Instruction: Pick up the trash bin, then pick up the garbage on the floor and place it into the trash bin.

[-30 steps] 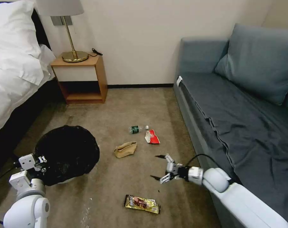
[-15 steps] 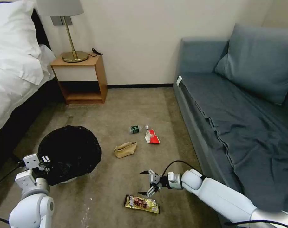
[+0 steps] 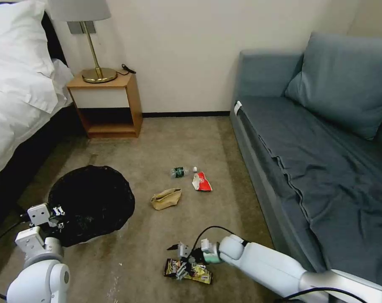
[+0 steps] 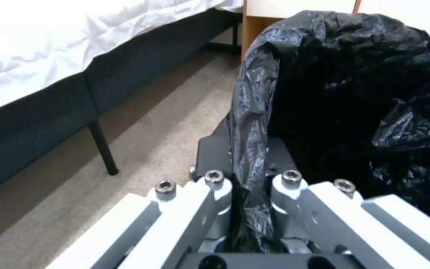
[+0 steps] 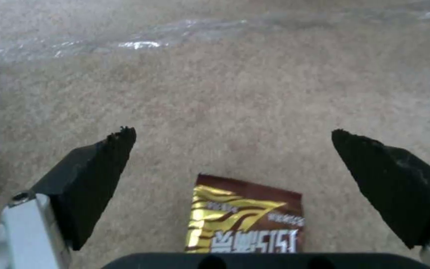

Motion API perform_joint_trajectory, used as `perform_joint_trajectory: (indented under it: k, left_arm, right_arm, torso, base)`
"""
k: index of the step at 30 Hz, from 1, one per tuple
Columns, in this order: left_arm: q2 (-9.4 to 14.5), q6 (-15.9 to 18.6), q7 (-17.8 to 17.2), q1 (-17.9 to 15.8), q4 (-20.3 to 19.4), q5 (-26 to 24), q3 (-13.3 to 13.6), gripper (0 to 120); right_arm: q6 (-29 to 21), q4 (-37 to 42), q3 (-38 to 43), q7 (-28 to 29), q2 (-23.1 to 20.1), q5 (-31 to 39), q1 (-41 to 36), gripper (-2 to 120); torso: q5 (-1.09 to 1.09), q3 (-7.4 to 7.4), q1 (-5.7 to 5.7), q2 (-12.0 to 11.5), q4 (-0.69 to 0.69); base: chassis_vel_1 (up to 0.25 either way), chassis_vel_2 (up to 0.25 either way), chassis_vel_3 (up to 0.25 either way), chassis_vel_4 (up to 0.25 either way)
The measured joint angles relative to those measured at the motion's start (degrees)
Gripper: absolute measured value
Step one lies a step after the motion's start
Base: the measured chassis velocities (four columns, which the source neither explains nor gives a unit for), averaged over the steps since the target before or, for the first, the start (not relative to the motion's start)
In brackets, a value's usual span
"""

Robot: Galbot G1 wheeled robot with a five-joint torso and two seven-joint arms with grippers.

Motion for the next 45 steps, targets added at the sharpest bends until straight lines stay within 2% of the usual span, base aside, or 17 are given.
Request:
perform_joint_trajectory:
  k: [15,23,29,31,32,34,35,37,41,42,45]
  left_arm:
    - [-0.25,-0.08,-0.01,0.7,-1.2,-0.14,-0.37,4]
    - [-0.43,-0.17,-0.08,0.94,-1.29,-0.17,-0.42,4]
    - [-0.51,-0.25,-0.09,1.16,-1.46,-0.17,-0.37,4]
    - [-0.54,-0.31,-0.1,1.43,-1.61,-0.17,-0.4,4]
    - [-0.54,-0.31,-0.1,1.43,-1.61,-0.17,-0.4,4]
    - [-0.54,-0.33,-0.11,1.46,-1.72,-0.2,-0.46,4]
    - [-0.54,-0.33,-0.11,1.46,-1.72,-0.2,-0.46,4]
    - [-0.47,-0.36,-0.11,1.43,-1.77,-0.31,-0.53,4]
    - [-0.46,-0.36,-0.12,1.36,-1.77,-0.32,-0.52,4]
    - [-0.51,-0.36,-0.14,1.24,-1.77,-0.3,-0.45,4]
    - [-0.53,-0.33,-0.14,1.04,-1.64,-0.26,-0.28,4]
  right_arm:
    - [1.32,-4.43,0.27,-2.13,-0.2,-4.28,-1.15,100]
    - [2.42,-6.8,0.98,-2.49,1.05,-6.6,-1.6,100]
    - [2.96,-7.65,1.54,-3.29,1.48,-7.17,-1.73,92]
    - [3.46,-7.99,1.97,-4.47,1.44,-7.45,-1.85,74]
    - [3.46,-7.99,1.97,-4.47,1.44,-7.45,-1.85,74]
    - [3.54,-8.07,2.02,-4.55,1.37,-7.17,-1.94,64]
    - [3.54,-8.07,2.02,-4.55,1.37,-7.17,-1.94,64]
    - [3.8,-8.36,2.19,-4.56,1.36,-6.51,-2.02,51]
    - [3.92,-8.45,2.34,-4.54,1.39,-6.23,-2.0,42]
    - [3.92,-8.41,2.46,-4.53,1.43,-6.09,-1.86,34]
    - [3.93,-8.18,2.66,-4.46,1.44,-5.72,-1.57,24]
  torso:
    - [0.0,0.0,0.0,0.0,0.0]
    - [0.0,0.0,0.0,0.0,0.0]
    - [0.01,0.0,0.0,0.0,0.0]
    - [0.0,0.0,0.0,0.0,0.0]
    - [0.0,0.0,0.0,0.0,0.0]
    - [0.01,0.0,0.0,0.0,0.0]
    - [0.01,0.0,0.0,0.0,0.0]
    - [0.0,0.0,0.0,0.0,0.0]
    - [0.0,0.0,0.0,0.0,0.0]
    - [0.0,0.0,0.0,0.0,0.0]
    - [0.01,0.0,0.0,0.0,0.0]
  base:
    - [0.0,0.0,0.0,0.0]
    - [0.0,0.0,0.0,0.0]
    - [0.0,0.0,0.0,0.0]
    - [0.0,0.0,0.0,0.0]
    - [0.0,0.0,0.0,0.0]
    - [0.0,0.0,0.0,0.0]
    - [0.0,0.0,0.0,0.0]
    - [0.0,0.0,0.0,0.0]
    - [0.0,0.0,0.0,0.0]
    - [0.0,0.0,0.0,0.0]
    - [0.0,0.0,0.0,0.0]
